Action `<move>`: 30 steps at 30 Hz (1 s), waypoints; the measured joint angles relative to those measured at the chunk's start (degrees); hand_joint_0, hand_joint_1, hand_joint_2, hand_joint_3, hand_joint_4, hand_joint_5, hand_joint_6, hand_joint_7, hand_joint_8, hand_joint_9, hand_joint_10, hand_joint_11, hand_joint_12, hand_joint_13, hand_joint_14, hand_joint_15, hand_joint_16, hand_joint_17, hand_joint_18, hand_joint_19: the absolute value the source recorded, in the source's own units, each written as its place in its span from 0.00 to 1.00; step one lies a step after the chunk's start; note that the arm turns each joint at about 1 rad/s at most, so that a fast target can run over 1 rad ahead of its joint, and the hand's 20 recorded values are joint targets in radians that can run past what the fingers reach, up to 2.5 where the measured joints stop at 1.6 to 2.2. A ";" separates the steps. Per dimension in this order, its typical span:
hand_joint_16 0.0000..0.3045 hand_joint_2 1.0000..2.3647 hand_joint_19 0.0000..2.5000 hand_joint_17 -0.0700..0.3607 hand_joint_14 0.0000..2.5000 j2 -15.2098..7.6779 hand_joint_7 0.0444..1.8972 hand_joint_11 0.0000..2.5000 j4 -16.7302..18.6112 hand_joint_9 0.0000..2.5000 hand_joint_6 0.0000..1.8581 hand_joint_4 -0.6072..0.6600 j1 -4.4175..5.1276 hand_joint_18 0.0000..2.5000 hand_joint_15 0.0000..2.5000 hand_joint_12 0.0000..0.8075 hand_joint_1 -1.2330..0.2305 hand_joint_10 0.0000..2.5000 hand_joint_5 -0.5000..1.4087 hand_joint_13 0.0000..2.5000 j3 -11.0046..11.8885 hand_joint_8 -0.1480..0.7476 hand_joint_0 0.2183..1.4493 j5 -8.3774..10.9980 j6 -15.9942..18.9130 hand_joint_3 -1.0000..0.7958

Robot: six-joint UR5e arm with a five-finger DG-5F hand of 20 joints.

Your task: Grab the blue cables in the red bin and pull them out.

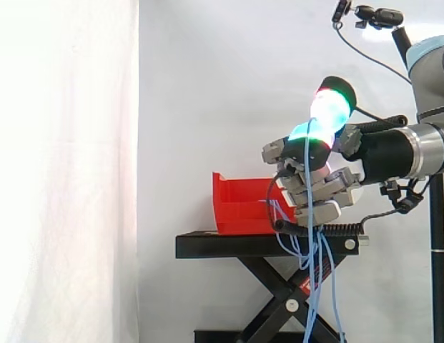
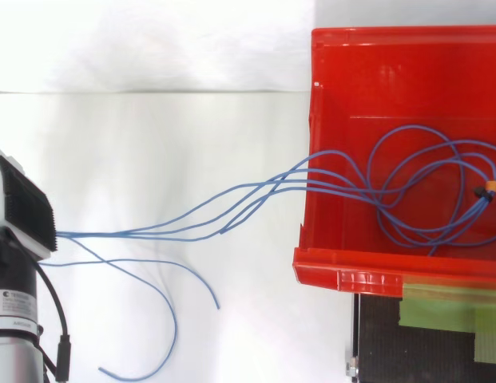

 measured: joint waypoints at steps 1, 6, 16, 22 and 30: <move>0.15 0.00 0.44 0.40 0.49 0.00 0.18 0.64 0.00 0.42 0.72 0.47 -0.01 0.39 0.54 0.38 0.21 0.01 0.52 0.45 -0.01 0.40 0.62 0.00 0.00 0.01; 0.15 0.00 0.43 0.40 0.49 -0.01 0.19 0.65 0.00 0.42 0.72 0.48 -0.02 0.39 0.54 0.37 0.22 0.00 0.51 0.45 -0.01 0.41 0.63 0.00 0.01 0.00; 0.15 0.00 0.44 0.40 0.53 0.00 0.19 0.71 0.00 0.41 0.72 0.47 -0.01 0.39 0.54 0.36 0.22 0.05 0.51 0.45 0.00 0.40 0.63 0.00 0.00 0.00; 0.15 0.00 0.45 0.40 0.61 -0.01 0.19 0.73 0.00 0.38 0.72 0.47 -0.01 0.39 0.55 0.37 0.22 0.17 0.52 0.44 0.00 0.38 0.63 0.00 0.00 0.00; 0.15 0.00 0.45 0.40 0.68 -0.01 0.19 0.72 0.00 0.37 0.72 0.48 0.01 0.40 0.54 0.36 0.22 0.28 0.52 0.42 0.00 0.38 0.63 0.00 0.04 0.00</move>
